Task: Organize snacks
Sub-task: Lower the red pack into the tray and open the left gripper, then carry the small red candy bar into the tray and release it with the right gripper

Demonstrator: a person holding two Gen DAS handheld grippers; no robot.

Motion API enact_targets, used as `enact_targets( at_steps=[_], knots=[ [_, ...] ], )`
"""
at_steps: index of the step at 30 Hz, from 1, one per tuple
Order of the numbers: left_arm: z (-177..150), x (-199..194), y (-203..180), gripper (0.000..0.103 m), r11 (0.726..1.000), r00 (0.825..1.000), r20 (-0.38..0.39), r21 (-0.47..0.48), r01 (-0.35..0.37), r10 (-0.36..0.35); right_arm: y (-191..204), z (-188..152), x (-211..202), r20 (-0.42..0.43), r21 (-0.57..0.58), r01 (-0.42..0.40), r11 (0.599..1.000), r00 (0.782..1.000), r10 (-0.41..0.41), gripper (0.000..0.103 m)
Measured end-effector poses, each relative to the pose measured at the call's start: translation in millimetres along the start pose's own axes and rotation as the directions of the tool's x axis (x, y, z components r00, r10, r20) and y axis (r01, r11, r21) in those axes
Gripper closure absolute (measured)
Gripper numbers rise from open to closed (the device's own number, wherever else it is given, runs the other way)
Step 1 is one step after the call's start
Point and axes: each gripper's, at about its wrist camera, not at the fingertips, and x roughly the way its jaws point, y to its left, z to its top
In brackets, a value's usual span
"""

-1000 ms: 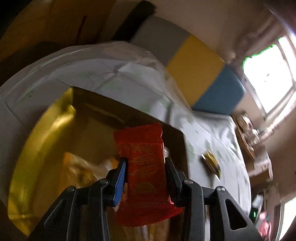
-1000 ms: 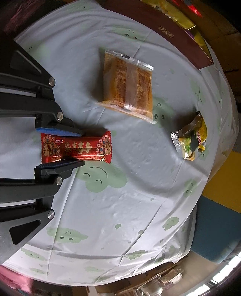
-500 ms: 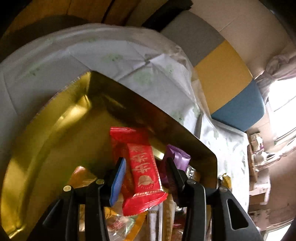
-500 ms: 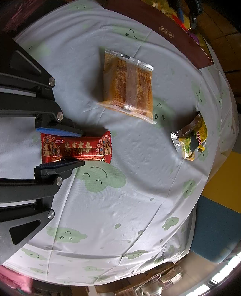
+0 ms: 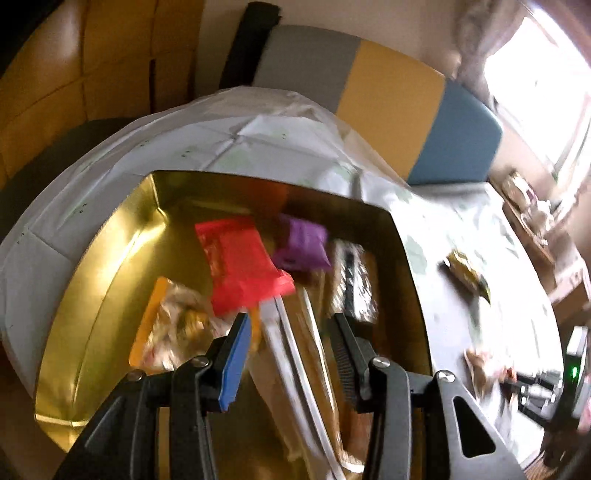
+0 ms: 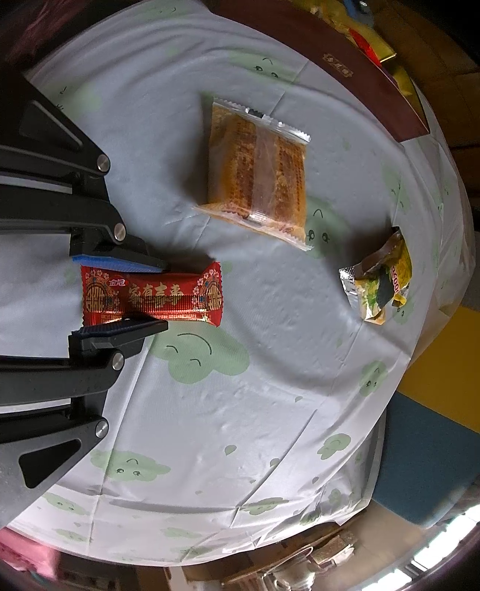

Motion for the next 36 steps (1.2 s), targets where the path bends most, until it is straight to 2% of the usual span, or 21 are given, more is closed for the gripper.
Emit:
enact_targets(
  at_steps=[5, 15, 19, 23, 26, 29, 33, 36],
  knots=[
    [-19, -17, -10, 0.058, 0.998, 0.999, 0.03, 0.049, -0.037, 0.036, 4, -1, -1, 0.004, -0.006, 0.016, 1.0, 1.0, -0.016, 0.078],
    [-39, -30, 0, 0.058, 0.993, 0.995, 0.052, 0.076, -0.085, 0.081, 0, 0, -8, 0.006, 0.033, 0.022, 0.999, 1.0, -0.022, 0.08],
    [-44, -32, 8, 0.058, 0.995, 0.995, 0.05, 0.06, -0.085, 0.082, -12, 0, -13, 0.016, 0.099, 0.043, 0.994, 0.999, -0.044, 0.08],
    [-44, -33, 15, 0.057, 0.994, 0.994, 0.058, 0.048, -0.098, 0.095, -31, 1, -29, 0.057, 0.22, 0.028, 0.975, 0.998, -0.041, 0.08],
    [-44, -33, 22, 0.057, 0.994, 0.992, 0.061, 0.031, -0.109, 0.107, -29, 6, -50, 0.116, 0.248, -0.059, 0.967, 0.993, 0.031, 0.08],
    [-45, -34, 27, 0.057, 0.994, 0.992, 0.06, 0.017, -0.11, 0.109, -9, 18, -68, 0.168, 0.216, -0.136, 0.967, 0.981, 0.1, 0.08],
    [-46, -37, 34, 0.057, 0.993, 0.991, 0.065, 0.006, -0.116, 0.116, 43, 39, -84, 0.22, 0.127, -0.245, 0.961, 0.952, 0.213, 0.08],
    [-46, -40, 43, 0.057, 0.992, 0.99, 0.071, -0.018, -0.124, 0.125, 87, 57, -94, 0.24, 0.046, -0.326, 0.944, 0.921, 0.306, 0.08]
  ],
)
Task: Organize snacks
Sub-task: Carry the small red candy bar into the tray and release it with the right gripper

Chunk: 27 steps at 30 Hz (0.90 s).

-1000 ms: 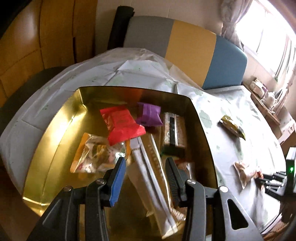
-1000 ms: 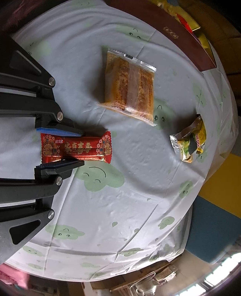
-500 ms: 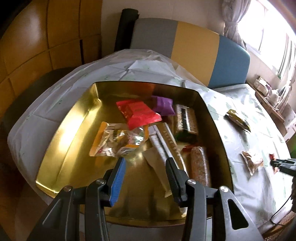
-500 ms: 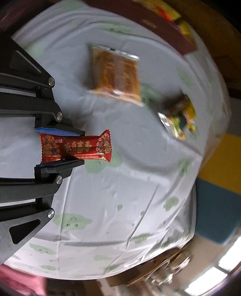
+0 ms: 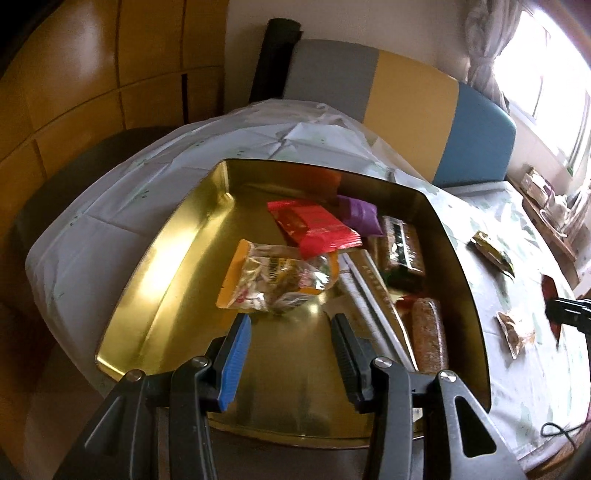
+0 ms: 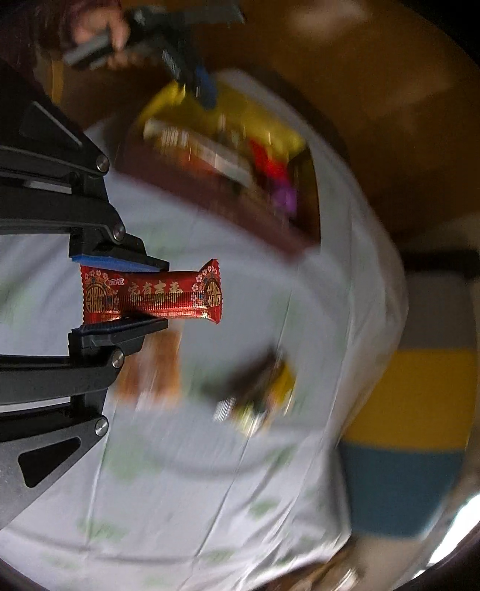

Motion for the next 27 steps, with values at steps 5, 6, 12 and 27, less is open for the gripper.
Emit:
enact_targets(
  at_steps=[5, 6, 12, 27],
  knots=[
    [6, -7, 24, 0.057, 0.997, 0.998, 0.035, -0.067, -0.04, 0.042, 71, 17, 18, -0.016, -0.056, -0.162, 0.985, 0.987, 0.162, 0.08],
    [7, -8, 31, 0.057, 0.995, 0.997, 0.043, -0.088, -0.053, 0.057, 87, 20, 24, -0.026, -0.058, -0.198, 0.978, 0.98, 0.197, 0.08],
    [7, -7, 57, 0.057, 0.986, 0.995, 0.037, -0.141, -0.088, 0.094, 150, 29, 62, -0.093, -0.077, -0.318, 0.945, 0.946, 0.311, 0.078],
    [1, -3, 37, 0.057, 0.994, 0.997, 0.016, -0.091, -0.067, 0.069, 166, 7, 78, -0.101, -0.186, -0.225, 0.956, 0.973, 0.209, 0.077]
  ],
)
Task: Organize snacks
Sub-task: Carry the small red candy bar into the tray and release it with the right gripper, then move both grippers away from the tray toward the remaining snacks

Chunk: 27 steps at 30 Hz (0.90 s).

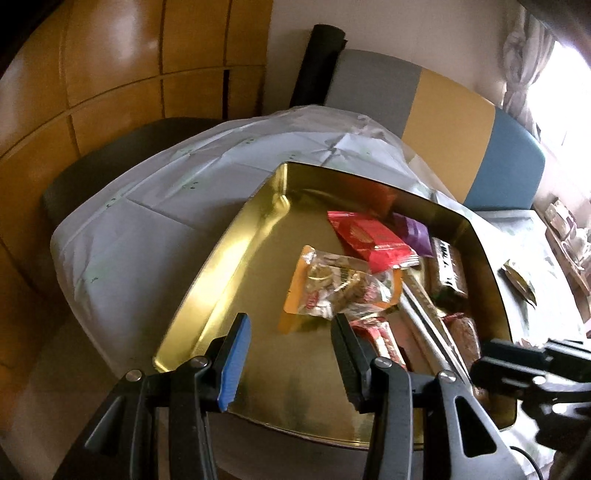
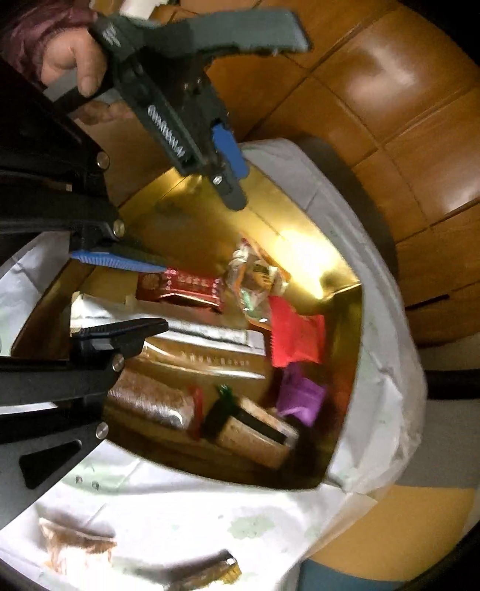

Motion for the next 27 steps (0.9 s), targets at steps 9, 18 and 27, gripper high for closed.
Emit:
enact_targets(
  at_steps=[9, 18, 27],
  knots=[
    [-4, -12, -25, 0.057, 0.997, 0.999, 0.014, 0.072, 0.03, -0.031, -29, -7, -47, 0.091, 0.013, 0.088, 0.996, 0.992, -0.089, 0.056],
    [-12, -19, -54, 0.057, 0.986, 0.998, 0.008, 0.154, 0.059, -0.061, -73, -27, -72, 0.102, 0.095, 0.175, 0.98, 0.978, -0.185, 0.039],
    [-20, -24, -82, 0.057, 0.966, 0.995, 0.0, 0.241, 0.094, -0.097, -124, -51, -110, 0.101, 0.182, 0.275, 0.944, 0.95, -0.296, 0.014]
  ],
)
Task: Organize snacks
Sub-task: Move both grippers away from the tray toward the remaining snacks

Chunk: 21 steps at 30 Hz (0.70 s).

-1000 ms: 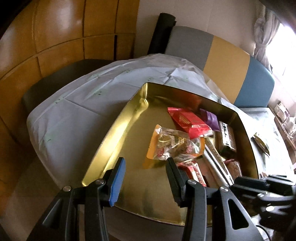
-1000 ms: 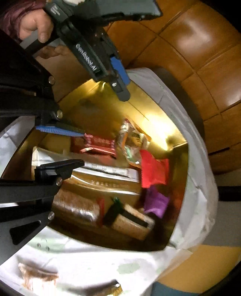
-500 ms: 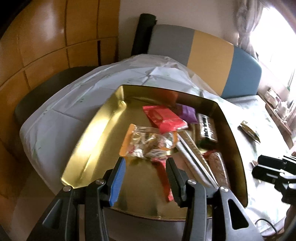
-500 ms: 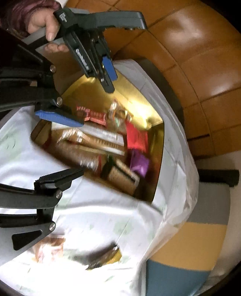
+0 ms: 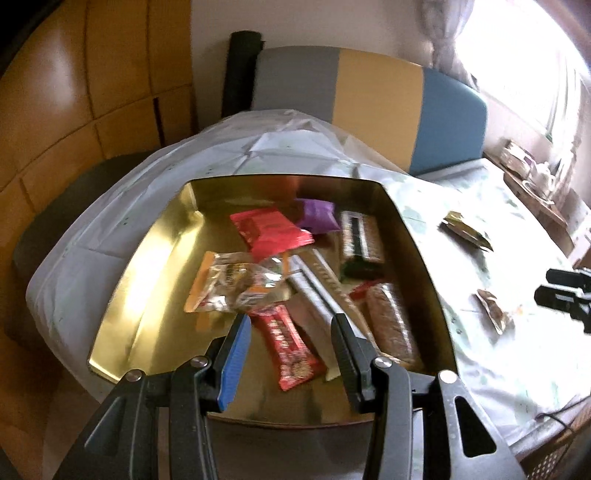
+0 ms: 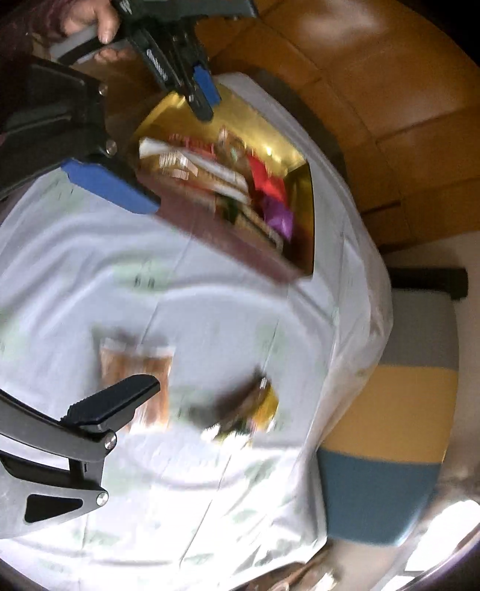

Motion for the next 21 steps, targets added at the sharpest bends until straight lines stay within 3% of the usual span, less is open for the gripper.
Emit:
enact_targets(
  at_steps=[10, 14, 17, 21],
  knots=[
    [0, 0, -30, 0.057, 0.997, 1.0, -0.008, 0.079, 0.027, -0.027, -99, -20, -13, -0.03, 0.105, 0.21, 0.972, 0.978, -0.208, 0.014],
    [0, 0, -45, 0.057, 0.993, 0.999, -0.011, 0.11, 0.04, -0.039, -149, -36, -12, -0.046, 0.234, 0.301, 0.925, 0.953, -0.299, 0.014],
    [-1, -1, -55, 0.057, 0.99, 0.998, -0.012, 0.131, 0.055, -0.054, -178, -41, -8, -0.132, 0.345, 0.365, 0.865, 0.931, -0.34, 0.014],
    [-3, 1, -68, 0.057, 0.985, 0.997, -0.027, 0.161, 0.069, -0.065, -198, -47, -10, -0.165, 0.444, 0.353, 0.823, 0.936, -0.312, 0.014]
  ],
)
